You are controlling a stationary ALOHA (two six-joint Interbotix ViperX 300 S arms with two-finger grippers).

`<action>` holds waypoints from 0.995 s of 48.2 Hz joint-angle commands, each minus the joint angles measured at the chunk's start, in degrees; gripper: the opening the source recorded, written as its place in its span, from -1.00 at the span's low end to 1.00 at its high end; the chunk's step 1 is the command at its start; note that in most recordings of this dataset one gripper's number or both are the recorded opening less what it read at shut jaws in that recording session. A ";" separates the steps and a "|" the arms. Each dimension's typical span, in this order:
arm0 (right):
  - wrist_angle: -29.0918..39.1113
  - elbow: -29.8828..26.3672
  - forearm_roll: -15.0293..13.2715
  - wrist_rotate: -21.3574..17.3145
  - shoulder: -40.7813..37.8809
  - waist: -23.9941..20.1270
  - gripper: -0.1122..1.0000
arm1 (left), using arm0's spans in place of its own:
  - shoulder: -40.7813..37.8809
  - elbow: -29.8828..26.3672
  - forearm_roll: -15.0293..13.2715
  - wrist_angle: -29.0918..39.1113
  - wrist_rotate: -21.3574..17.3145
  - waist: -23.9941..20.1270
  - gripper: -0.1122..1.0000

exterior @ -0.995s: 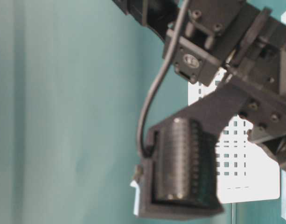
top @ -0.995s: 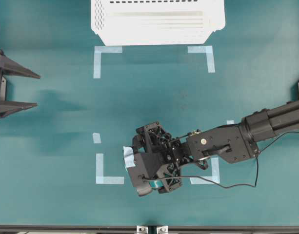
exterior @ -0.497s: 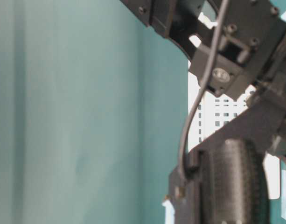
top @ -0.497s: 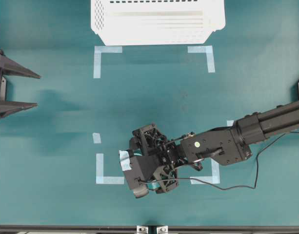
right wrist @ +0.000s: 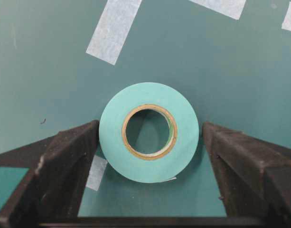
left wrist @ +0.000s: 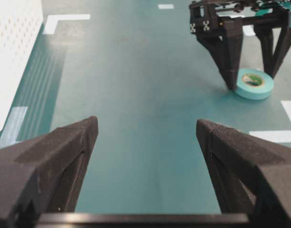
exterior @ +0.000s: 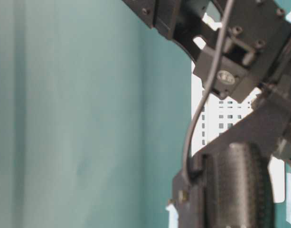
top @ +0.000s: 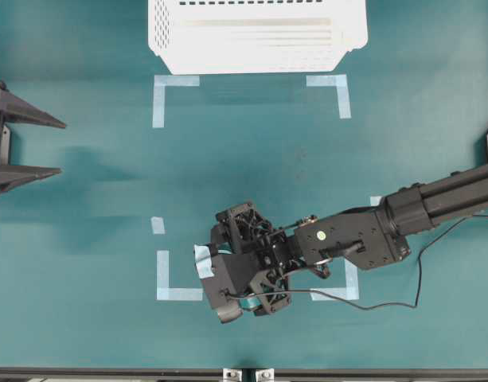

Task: Put the tape into the white basket.
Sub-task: 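Lower the right gripper over the tape roll and close on it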

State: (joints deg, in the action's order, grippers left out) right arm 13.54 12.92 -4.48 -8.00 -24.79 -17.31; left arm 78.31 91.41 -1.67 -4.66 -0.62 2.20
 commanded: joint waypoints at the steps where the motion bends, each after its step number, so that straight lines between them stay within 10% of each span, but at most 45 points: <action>1: -0.18 -1.14 -0.09 -0.09 0.97 0.26 0.81 | -0.97 -0.70 0.18 -0.53 0.09 0.18 -0.11; 6: 0.09 -1.49 -0.09 -0.09 1.32 0.26 0.43 | -0.88 -0.62 0.09 -0.53 0.09 0.18 -0.11; 48: 12.83 -1.67 -1.58 0.00 17.75 0.26 0.43 | -0.97 -0.62 0.09 -0.53 0.09 0.18 -0.11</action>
State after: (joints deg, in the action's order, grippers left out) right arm 25.58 12.48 -5.80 -8.00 -10.37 -16.96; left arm 78.22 91.41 -1.67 -4.66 -0.53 2.20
